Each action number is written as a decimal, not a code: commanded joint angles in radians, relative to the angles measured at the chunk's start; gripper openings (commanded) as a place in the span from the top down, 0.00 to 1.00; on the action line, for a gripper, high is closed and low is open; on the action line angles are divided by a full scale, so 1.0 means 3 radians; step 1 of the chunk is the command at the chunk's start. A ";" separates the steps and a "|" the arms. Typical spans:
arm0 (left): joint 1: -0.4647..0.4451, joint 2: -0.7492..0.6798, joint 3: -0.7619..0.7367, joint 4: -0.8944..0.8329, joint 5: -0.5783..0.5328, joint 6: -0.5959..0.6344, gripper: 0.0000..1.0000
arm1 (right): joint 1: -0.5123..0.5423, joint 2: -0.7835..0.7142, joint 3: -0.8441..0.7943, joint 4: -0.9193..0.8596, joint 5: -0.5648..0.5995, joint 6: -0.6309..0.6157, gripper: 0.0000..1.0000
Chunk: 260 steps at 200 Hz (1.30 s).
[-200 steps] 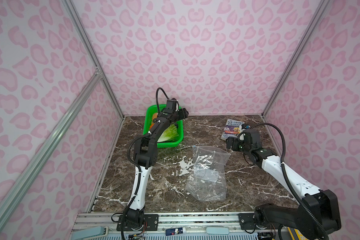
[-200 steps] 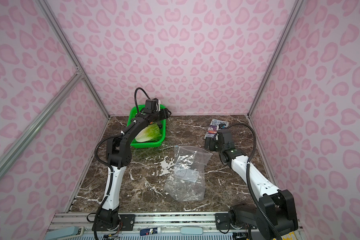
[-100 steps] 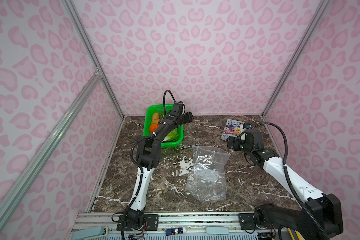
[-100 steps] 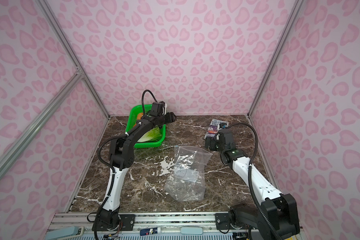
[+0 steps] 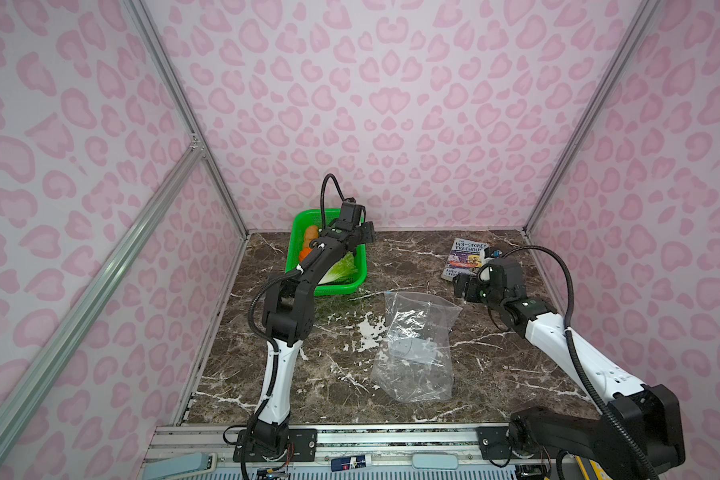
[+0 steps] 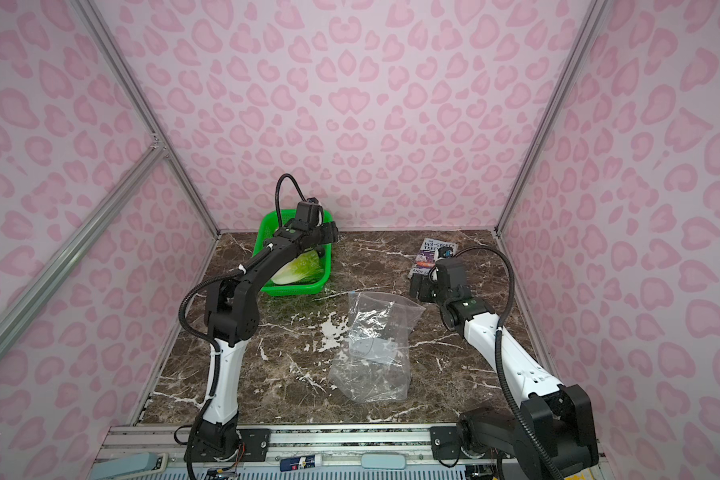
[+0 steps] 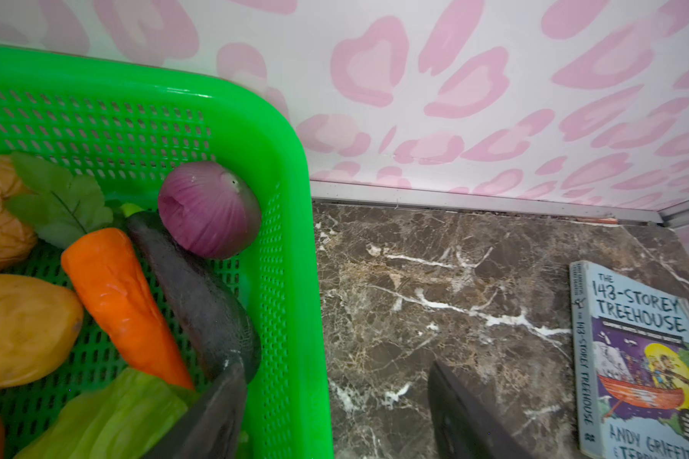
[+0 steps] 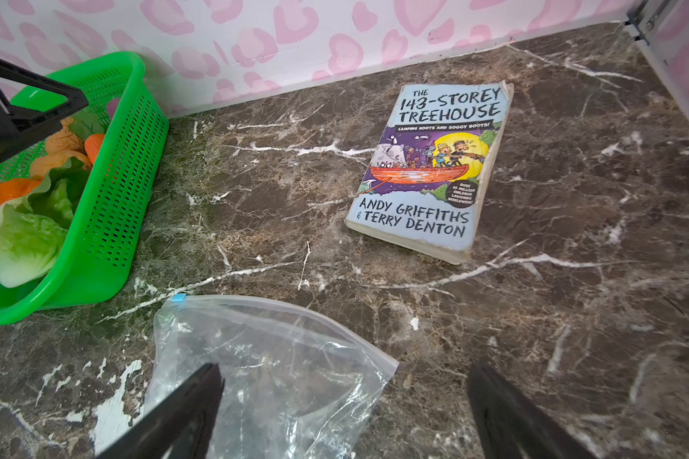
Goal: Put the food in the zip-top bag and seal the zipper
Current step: 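Reach the left gripper to the basket rim while the right moves above the bag, then grasp the green basket rim with the left gripper and drag it nearer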
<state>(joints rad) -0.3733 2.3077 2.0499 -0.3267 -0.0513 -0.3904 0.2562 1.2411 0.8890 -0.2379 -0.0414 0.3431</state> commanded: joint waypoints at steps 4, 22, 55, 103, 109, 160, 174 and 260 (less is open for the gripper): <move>0.0002 0.0130 0.0055 -0.0113 -0.0139 0.0066 0.29 | 0.0006 -0.0026 -0.0015 -0.0065 0.0030 -0.0045 0.02; 0.0002 0.0213 0.0132 -0.0172 -0.0120 0.0097 0.33 | 0.0010 -0.0046 -0.0010 -0.0076 0.0041 -0.0051 0.02; -0.0004 0.0286 0.0191 -0.0189 0.0019 0.0172 0.46 | 0.0010 -0.0041 -0.0003 -0.0071 0.0040 -0.0052 0.02; -0.0138 0.0310 0.0203 -0.0297 0.0176 0.0533 0.72 | 0.0009 0.0002 0.0006 -0.0056 0.0026 -0.0035 0.02; -0.0167 0.0310 0.0203 -0.0316 0.0141 0.0591 0.74 | 0.0008 0.0005 0.0012 -0.0056 0.0021 -0.0039 0.02; -0.0445 0.0295 0.0213 -0.0512 -0.0053 0.1112 0.81 | 0.0007 -0.0026 0.0023 -0.0056 0.0020 -0.0025 0.02; -0.0551 0.0275 0.0201 -0.0593 0.0027 0.1344 0.81 | 0.0008 -0.0025 0.0023 -0.0053 0.0013 -0.0006 0.02; -0.0860 -0.0313 -0.0672 -0.0430 0.0143 0.1881 0.70 | 0.0015 -0.0036 0.0006 -0.0041 -0.0010 0.0002 0.02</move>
<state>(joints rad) -0.6361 2.2570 1.8828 -0.4225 -0.0238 0.1505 0.2596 1.2343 0.8936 -0.2523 -0.0383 0.3405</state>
